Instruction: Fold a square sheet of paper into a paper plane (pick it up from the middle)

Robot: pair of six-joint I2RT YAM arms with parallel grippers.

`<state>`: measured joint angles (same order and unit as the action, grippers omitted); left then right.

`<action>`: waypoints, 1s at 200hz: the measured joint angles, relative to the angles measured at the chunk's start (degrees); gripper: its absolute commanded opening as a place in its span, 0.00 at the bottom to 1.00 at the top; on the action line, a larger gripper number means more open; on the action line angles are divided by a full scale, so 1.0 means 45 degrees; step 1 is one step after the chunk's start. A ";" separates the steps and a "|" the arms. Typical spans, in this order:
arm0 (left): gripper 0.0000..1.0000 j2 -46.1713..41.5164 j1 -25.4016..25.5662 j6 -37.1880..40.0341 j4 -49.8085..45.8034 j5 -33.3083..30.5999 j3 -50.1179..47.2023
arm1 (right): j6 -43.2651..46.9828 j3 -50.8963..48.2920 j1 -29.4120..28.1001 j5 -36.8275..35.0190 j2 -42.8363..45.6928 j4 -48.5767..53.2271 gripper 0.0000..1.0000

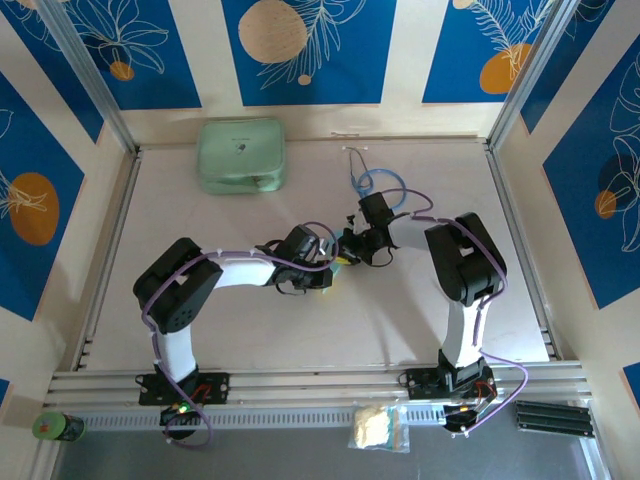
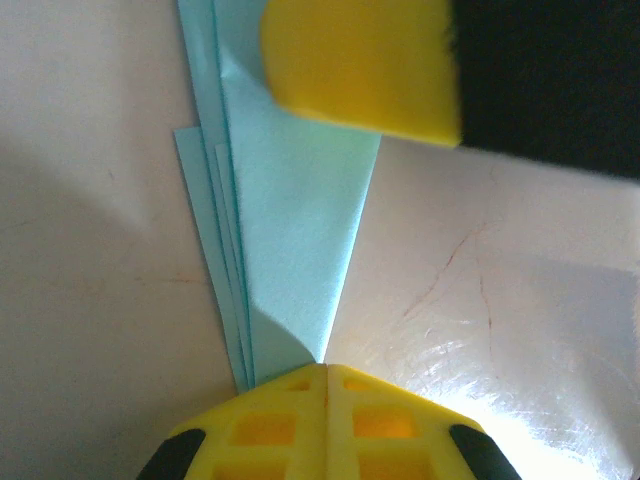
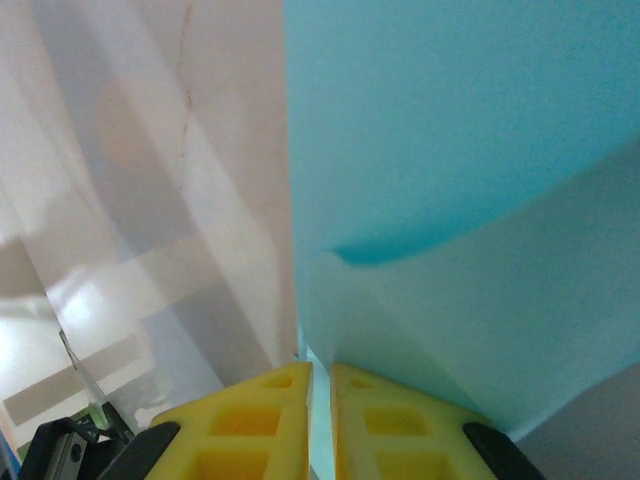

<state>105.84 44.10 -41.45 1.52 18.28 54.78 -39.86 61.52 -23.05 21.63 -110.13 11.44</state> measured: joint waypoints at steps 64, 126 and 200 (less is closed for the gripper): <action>0.01 0.0000 0.0000 0.0262 0.0151 0.0029 -0.0092 | 0.1132 0.1336 0.0311 -0.0500 -0.0126 0.0719 0.15; 0.02 0.0000 -0.0024 0.0335 0.0155 0.0170 -0.0092 | 0.1666 0.2191 0.0267 -0.0913 -0.1166 0.1433 0.15; 0.16 -0.0087 -0.0219 0.0257 0.0777 0.0243 -0.0087 | 0.1496 0.2395 0.0010 -0.1530 -0.1248 0.2021 0.14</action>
<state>105.45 43.11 -40.29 5.02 19.38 54.39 -33.12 72.29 -23.00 14.74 -115.74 20.53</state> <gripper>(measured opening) 0.155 0.140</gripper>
